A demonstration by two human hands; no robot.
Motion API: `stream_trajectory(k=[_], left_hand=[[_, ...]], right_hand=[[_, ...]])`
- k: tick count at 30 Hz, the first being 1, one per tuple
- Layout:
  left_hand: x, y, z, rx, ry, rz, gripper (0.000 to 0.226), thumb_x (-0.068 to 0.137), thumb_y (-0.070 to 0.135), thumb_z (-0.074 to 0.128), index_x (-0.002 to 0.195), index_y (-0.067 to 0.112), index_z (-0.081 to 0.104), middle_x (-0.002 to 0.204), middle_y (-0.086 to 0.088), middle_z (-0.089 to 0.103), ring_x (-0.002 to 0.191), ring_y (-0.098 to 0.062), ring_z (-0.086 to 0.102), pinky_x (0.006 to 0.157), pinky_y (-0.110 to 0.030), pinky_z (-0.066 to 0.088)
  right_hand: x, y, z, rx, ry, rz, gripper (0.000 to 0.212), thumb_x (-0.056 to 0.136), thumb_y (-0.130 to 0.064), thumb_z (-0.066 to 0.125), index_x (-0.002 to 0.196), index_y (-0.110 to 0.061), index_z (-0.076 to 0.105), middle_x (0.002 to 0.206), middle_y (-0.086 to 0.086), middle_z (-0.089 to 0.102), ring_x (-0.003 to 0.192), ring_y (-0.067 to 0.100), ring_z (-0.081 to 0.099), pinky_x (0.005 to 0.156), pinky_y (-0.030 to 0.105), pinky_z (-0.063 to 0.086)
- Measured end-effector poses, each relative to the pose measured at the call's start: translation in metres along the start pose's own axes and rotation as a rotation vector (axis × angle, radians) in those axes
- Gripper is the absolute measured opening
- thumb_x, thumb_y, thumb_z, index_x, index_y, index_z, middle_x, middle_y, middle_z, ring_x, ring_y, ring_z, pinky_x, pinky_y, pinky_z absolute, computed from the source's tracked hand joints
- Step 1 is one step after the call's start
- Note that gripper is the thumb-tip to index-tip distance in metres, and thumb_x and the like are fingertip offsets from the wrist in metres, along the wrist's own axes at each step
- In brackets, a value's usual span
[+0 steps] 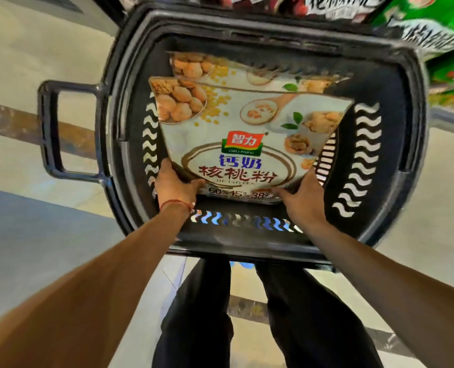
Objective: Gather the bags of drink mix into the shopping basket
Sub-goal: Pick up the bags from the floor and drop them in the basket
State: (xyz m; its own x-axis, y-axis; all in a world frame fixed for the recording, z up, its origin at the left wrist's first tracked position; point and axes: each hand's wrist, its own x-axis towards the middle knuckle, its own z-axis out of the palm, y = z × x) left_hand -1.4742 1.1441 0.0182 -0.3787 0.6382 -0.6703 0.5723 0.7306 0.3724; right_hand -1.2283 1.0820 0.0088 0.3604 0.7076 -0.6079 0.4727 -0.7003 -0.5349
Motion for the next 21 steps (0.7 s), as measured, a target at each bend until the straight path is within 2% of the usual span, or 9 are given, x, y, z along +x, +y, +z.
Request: stream_trajectory(k=[3,6,9,11,16,21], left_hand=[[-0.031,0.022,-0.020,-0.040,0.081,-0.008,0.077,0.068,0.010,0.091,0.135,0.010,0.054,0.132,-0.005,0.061,0.126,-0.021,0.054,0.109,-0.024,0.037],[-0.074,0.050,-0.046,-0.007,0.110,0.076,0.069,0.071,0.013,0.087,0.133,0.011,0.056,0.130,-0.011,0.060,0.122,-0.027,0.057,0.108,-0.039,0.045],[-0.123,0.081,-0.078,0.111,0.045,0.217,0.049,0.081,0.014,0.077,0.127,0.009,0.060,0.126,-0.013,0.059,0.119,-0.031,0.056,0.107,-0.040,0.045],[-0.156,0.098,-0.100,0.202,-0.012,0.305,0.044,0.087,0.015,0.071,0.129,0.011,0.059,0.131,-0.012,0.057,0.123,-0.030,0.052,0.109,-0.039,0.042],[-0.232,0.133,-0.148,0.492,-0.022,0.500,0.043,0.094,0.029,0.062,0.135,0.017,0.054,0.128,-0.008,0.057,0.119,-0.031,0.053,0.096,-0.048,0.049],[-0.292,0.155,-0.183,0.689,-0.009,0.678,0.045,0.096,0.039,0.051,0.135,0.016,0.053,0.126,-0.007,0.059,0.118,-0.031,0.052,0.094,-0.047,0.044]], right_hand=[[-0.020,-0.019,-0.023,-0.097,0.030,0.081,0.064,0.079,-0.018,0.087,0.131,-0.005,0.053,0.129,0.008,0.057,0.122,0.020,0.052,0.100,0.025,0.040],[-0.048,-0.047,-0.056,-0.194,0.027,0.106,0.051,0.086,-0.021,0.077,0.130,-0.004,0.057,0.132,0.018,0.057,0.124,0.037,0.054,0.103,0.039,0.044],[-0.078,-0.085,-0.097,-0.259,-0.007,0.066,0.045,0.093,-0.025,0.069,0.132,-0.005,0.060,0.136,0.017,0.055,0.125,0.037,0.053,0.102,0.038,0.043],[-0.103,-0.107,-0.126,-0.274,0.013,-0.007,0.040,0.093,-0.025,0.069,0.129,-0.007,0.061,0.133,0.016,0.056,0.123,0.036,0.054,0.101,0.040,0.045],[-0.167,-0.146,-0.195,-0.298,0.068,-0.172,0.038,0.094,-0.026,0.066,0.128,-0.010,0.065,0.130,0.009,0.061,0.127,0.029,0.050,0.100,0.040,0.049],[-0.230,-0.167,-0.250,-0.404,0.140,-0.240,0.037,0.092,-0.032,0.065,0.122,-0.011,0.068,0.123,0.011,0.065,0.120,0.033,0.054,0.095,0.043,0.050]])
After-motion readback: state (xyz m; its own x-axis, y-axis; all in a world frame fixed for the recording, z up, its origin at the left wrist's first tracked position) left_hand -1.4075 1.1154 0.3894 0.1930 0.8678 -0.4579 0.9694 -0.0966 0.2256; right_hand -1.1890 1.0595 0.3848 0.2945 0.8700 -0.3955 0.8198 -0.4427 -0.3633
